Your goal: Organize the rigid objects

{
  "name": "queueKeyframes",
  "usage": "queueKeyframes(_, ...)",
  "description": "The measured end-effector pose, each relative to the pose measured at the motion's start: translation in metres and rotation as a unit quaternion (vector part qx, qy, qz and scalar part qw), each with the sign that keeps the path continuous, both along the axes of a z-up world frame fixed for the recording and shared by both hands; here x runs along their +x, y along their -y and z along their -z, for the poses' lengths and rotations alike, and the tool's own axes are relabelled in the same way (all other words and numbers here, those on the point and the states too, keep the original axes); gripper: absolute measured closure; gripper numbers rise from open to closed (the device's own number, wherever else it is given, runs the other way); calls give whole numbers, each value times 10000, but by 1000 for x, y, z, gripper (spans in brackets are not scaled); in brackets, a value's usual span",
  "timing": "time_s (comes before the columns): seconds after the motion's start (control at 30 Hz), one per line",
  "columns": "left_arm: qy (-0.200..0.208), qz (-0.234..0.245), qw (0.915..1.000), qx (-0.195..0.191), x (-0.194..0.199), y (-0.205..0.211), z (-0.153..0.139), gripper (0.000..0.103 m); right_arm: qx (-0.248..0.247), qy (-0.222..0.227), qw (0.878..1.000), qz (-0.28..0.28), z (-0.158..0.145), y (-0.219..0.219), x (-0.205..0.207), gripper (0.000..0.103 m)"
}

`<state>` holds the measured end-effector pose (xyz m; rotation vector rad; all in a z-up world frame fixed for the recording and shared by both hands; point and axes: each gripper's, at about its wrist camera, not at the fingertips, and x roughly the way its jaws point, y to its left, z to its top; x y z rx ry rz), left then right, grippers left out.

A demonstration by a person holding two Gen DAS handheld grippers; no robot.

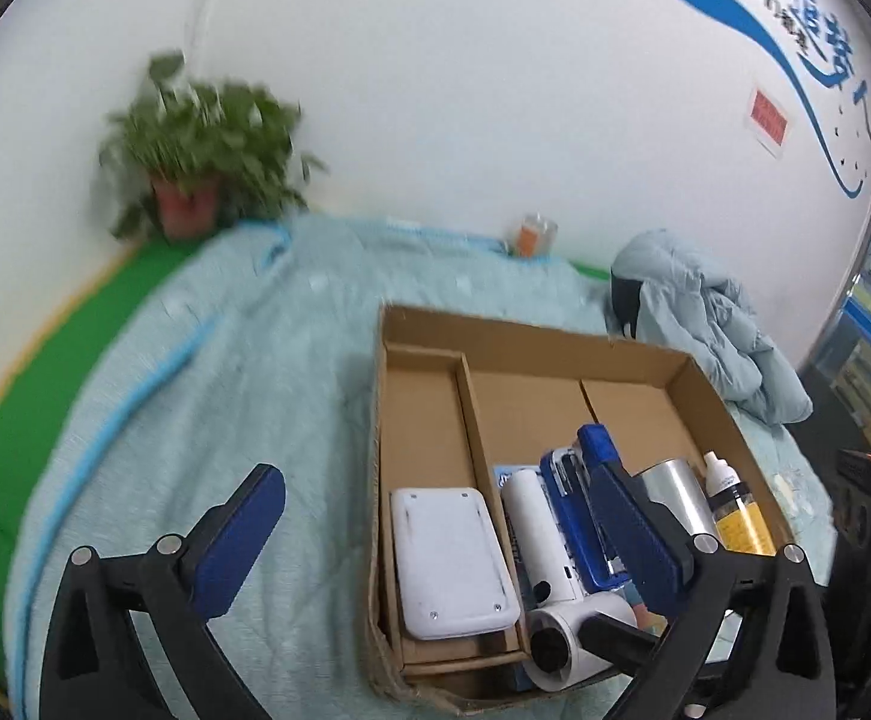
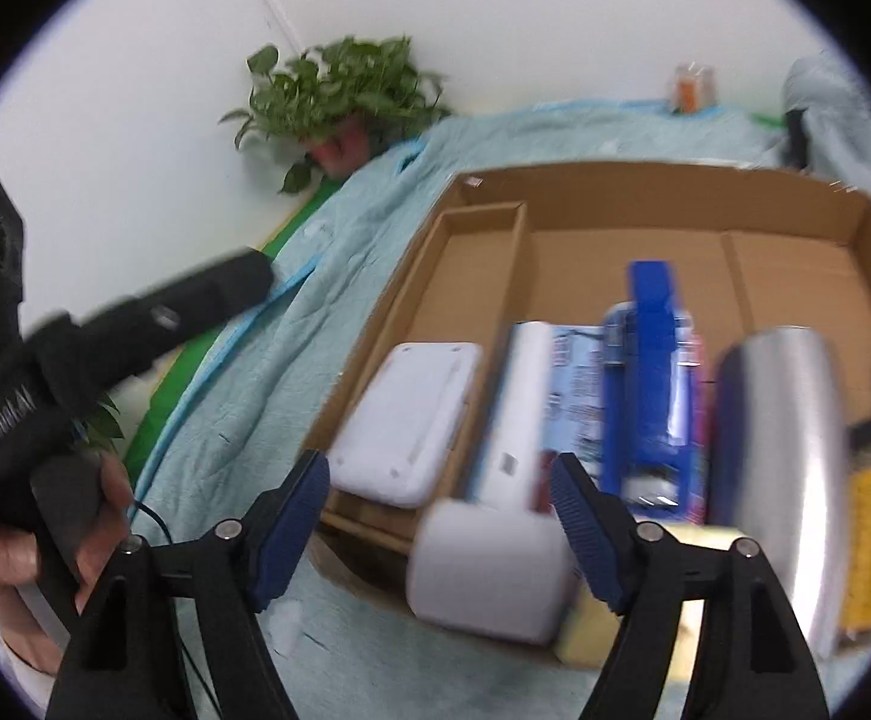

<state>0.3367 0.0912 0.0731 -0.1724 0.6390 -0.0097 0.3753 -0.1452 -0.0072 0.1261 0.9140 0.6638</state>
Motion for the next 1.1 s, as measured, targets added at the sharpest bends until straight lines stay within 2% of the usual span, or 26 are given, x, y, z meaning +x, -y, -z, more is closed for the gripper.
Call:
queueKeyframes(0.17, 527, -238, 9956, 736, -54, 51, -8, 1, -510, 767, 9956, 175, 0, 40, -57, 24)
queueKeyframes(0.3, 684, -247, 9921, 1022, -96, 100, 5, 1, -758, 896, 9920, 471, 12, 74, -84, 24)
queueKeyframes(0.57, 429, -185, 9949, 895, -140, 178, 31, 1, -1003, 884, 9864, 959, 22, 129, -107, 24)
queueKeyframes(0.67, 369, -424, 9932, 1021, -146, 193, 28, 1, -986, 845, 9860, 1044, 21, 145, -113, 24)
queueKeyframes(0.83, 770, -231, 9929, 872, -167, 211, 14, 1, -930, 948, 9848, 1119, 15, 163, -119, 24)
queueKeyframes(0.97, 684, -177, 9933, 914, -171, 214, 9, 1, -831, 913, 9859, 1127, 16, 168, -120, 24)
queueKeyframes(1.1, 541, -268, 9944, 868, -170, 210, 17, 1, -868, 1005, 9853, 1072, 15, 166, -123, 24)
